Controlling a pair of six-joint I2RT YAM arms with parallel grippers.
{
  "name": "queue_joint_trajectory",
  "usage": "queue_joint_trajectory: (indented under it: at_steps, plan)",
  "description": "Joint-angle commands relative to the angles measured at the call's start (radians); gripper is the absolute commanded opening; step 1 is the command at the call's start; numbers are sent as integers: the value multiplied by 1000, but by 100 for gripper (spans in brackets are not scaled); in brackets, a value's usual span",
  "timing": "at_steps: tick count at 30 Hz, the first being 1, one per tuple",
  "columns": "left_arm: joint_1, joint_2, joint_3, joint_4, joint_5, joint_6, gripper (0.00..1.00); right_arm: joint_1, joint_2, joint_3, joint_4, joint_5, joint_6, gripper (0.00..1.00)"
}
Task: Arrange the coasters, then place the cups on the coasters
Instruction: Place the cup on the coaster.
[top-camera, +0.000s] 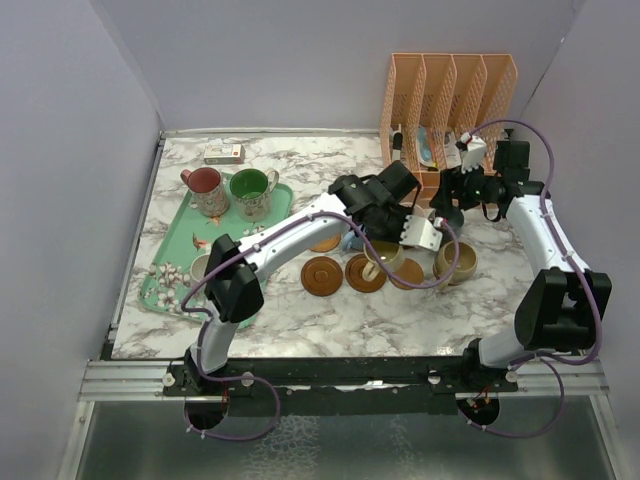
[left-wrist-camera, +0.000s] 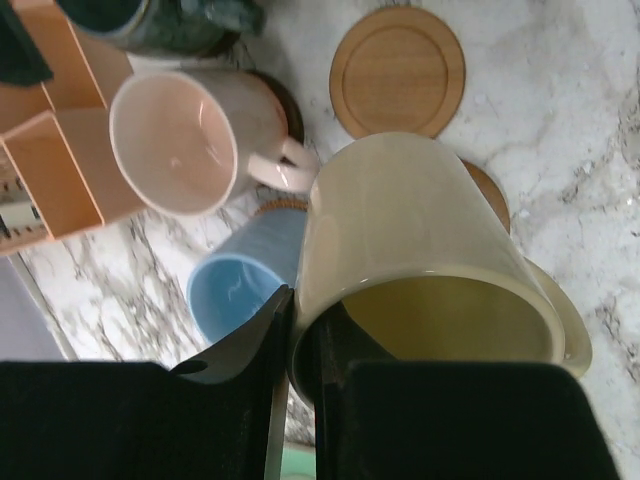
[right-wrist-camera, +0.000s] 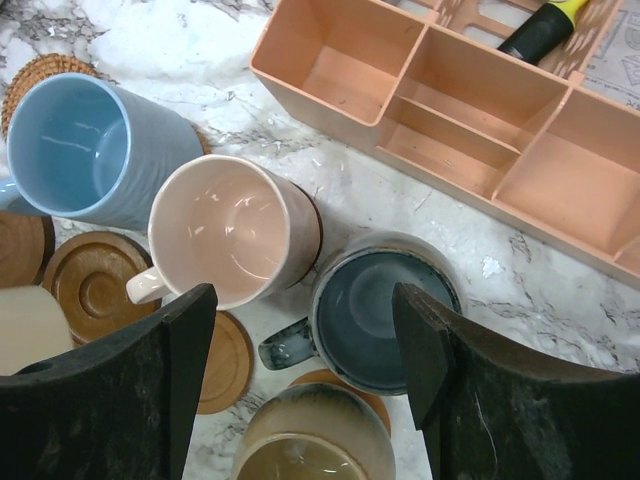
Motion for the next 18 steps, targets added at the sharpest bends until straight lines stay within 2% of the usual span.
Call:
queue_joint_trajectory:
  at_steps: [1,8,18]
  plan:
    - [-42,71,124,12,12,60,0,-30,-14,-12,30,-1,10,71]
    - [-72,212,241,12,34,106,0,-44,-7,-18,32,-9,2,71]
    - [-81,327,354,-30,64,135,0,-46,6,-21,31,-11,-4,71]
